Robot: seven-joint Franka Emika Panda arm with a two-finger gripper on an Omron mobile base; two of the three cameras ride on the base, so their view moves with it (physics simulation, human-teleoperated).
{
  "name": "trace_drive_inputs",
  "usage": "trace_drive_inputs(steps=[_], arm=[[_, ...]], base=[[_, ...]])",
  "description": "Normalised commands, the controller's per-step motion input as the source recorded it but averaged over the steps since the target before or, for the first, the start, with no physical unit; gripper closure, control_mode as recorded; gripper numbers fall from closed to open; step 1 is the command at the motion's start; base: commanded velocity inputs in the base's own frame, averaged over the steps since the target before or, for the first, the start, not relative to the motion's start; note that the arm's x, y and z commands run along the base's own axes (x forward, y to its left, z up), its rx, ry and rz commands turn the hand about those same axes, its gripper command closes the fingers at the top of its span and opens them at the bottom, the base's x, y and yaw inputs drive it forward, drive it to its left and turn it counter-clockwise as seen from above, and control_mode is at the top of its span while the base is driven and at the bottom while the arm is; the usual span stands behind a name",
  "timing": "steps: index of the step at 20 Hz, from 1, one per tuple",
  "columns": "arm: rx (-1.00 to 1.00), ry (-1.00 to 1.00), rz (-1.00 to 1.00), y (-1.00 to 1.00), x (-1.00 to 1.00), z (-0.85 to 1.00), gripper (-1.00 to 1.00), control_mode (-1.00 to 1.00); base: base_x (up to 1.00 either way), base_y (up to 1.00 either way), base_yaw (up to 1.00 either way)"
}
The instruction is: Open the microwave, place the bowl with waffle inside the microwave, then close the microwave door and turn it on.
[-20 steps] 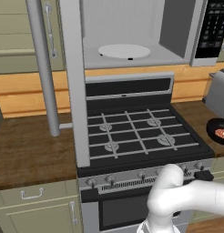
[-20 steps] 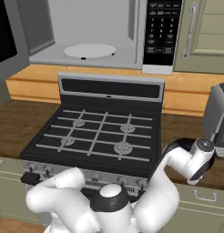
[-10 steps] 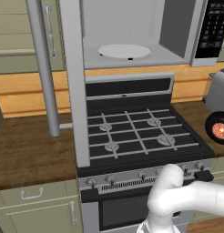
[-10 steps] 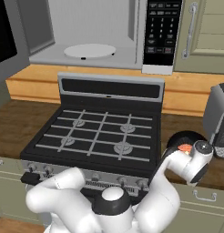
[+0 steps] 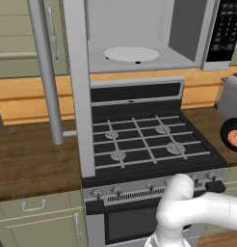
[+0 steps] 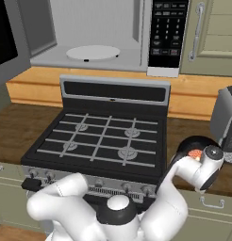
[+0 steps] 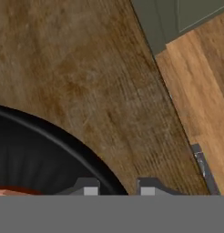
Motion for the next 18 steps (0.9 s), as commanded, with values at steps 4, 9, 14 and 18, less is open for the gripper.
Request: trace_drive_inputs(steps=[4,9,14,18], arm=[[0.01,-0.01,0.00,-0.04,-1.00,0.24,1.00,-1.00],[-0.01,0.07,0.00,0.33,-0.91,0.62,1.00,-1.00],[-0.01,0.10,0.00,0.83,-0.70,0.69,1.00,-1.00],[0.00,0.04,0.00,0.85,-0.68,0.72,1.00,-1.00]], base=[[0.00,0.00,0.00],[0.00,0.00,0.00],[0.00,0.00,0.00],[0.00,0.00,0.00]])
